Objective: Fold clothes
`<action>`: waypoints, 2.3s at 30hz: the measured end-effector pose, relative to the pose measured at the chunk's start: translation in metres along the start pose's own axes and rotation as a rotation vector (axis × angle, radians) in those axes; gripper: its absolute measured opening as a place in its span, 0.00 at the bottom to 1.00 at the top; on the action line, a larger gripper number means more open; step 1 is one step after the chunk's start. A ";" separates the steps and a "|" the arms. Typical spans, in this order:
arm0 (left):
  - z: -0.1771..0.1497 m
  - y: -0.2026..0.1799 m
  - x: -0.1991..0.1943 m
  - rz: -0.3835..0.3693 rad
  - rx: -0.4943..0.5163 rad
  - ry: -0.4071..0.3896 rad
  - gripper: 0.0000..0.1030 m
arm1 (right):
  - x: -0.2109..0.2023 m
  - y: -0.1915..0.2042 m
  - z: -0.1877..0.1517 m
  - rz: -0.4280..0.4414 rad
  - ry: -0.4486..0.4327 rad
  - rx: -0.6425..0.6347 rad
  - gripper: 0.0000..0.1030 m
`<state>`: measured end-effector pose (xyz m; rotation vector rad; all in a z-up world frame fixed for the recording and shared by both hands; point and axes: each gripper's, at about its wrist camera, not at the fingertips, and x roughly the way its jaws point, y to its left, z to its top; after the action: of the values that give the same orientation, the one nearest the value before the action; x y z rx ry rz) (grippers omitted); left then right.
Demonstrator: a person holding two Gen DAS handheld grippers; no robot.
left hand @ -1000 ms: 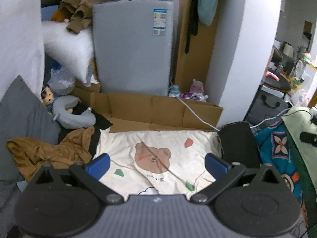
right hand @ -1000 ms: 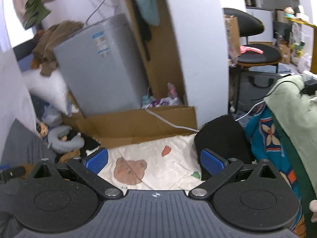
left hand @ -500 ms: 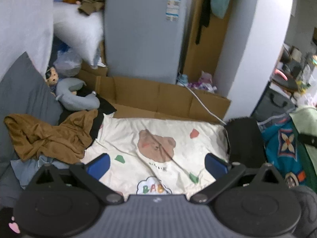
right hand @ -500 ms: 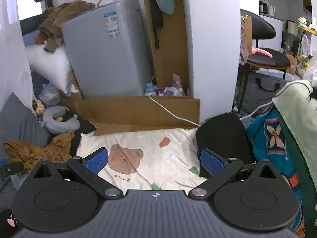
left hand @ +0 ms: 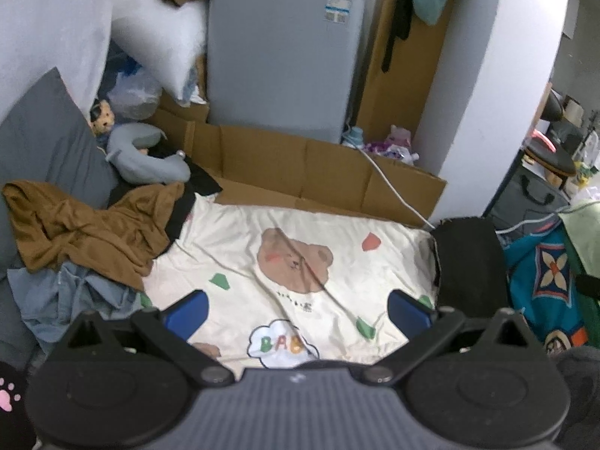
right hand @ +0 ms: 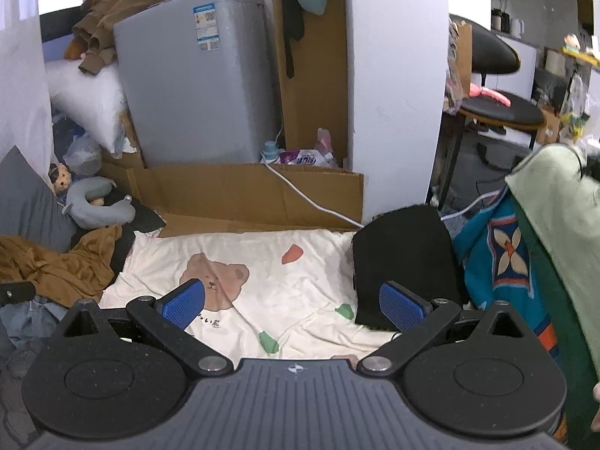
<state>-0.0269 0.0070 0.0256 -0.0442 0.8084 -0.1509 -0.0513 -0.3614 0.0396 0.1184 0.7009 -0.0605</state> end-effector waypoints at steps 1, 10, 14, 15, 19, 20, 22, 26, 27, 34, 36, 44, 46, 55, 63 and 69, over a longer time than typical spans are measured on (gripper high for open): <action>-0.001 -0.003 0.001 -0.003 0.004 -0.004 1.00 | 0.002 -0.003 -0.003 -0.002 0.004 0.006 0.99; -0.005 -0.017 0.016 -0.012 -0.009 -0.003 1.00 | 0.014 -0.024 -0.010 -0.001 0.046 0.032 0.99; -0.008 -0.020 0.024 0.019 0.021 0.009 1.00 | 0.019 -0.029 -0.013 0.017 0.084 0.046 0.99; -0.009 -0.019 0.024 0.018 0.022 0.006 1.00 | 0.022 -0.030 -0.014 0.011 0.100 0.052 0.99; -0.011 -0.003 0.028 -0.055 -0.054 0.012 1.00 | 0.028 -0.028 -0.015 0.002 0.123 0.063 0.99; -0.012 0.002 0.029 -0.073 -0.087 0.023 1.00 | 0.030 -0.028 -0.016 0.008 0.127 0.064 0.99; -0.013 0.009 0.031 -0.104 -0.135 0.034 0.99 | 0.032 -0.027 -0.016 0.017 0.135 0.066 0.99; -0.014 0.011 0.032 -0.102 -0.164 0.023 0.99 | 0.034 -0.025 -0.017 0.009 0.140 0.046 0.99; -0.014 0.010 0.031 -0.090 -0.161 0.014 0.99 | 0.035 -0.025 -0.017 0.002 0.143 0.038 0.99; -0.011 -0.005 0.034 -0.002 -0.100 0.020 0.99 | 0.041 -0.029 -0.015 0.010 0.177 0.046 0.99; -0.011 -0.009 0.034 0.023 -0.084 0.022 0.99 | 0.040 -0.028 -0.015 0.003 0.171 0.037 0.99; -0.011 -0.017 0.034 0.065 -0.037 0.025 0.98 | 0.037 -0.028 -0.015 -0.003 0.162 0.023 0.99; -0.010 -0.016 0.036 0.065 -0.041 0.038 0.98 | 0.037 -0.028 -0.015 -0.008 0.162 0.012 0.99; -0.010 -0.016 0.038 0.109 -0.037 0.054 0.96 | 0.039 -0.026 -0.014 -0.014 0.173 -0.006 0.99; -0.009 -0.015 0.037 0.125 -0.031 0.048 0.96 | 0.039 -0.026 -0.014 -0.010 0.175 -0.007 0.99; -0.008 -0.011 0.037 0.124 -0.032 0.047 0.96 | 0.039 -0.028 -0.015 -0.012 0.178 -0.005 0.99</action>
<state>-0.0094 -0.0088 -0.0055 -0.0205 0.8576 -0.0222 -0.0333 -0.3877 0.0004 0.1154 0.8791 -0.0600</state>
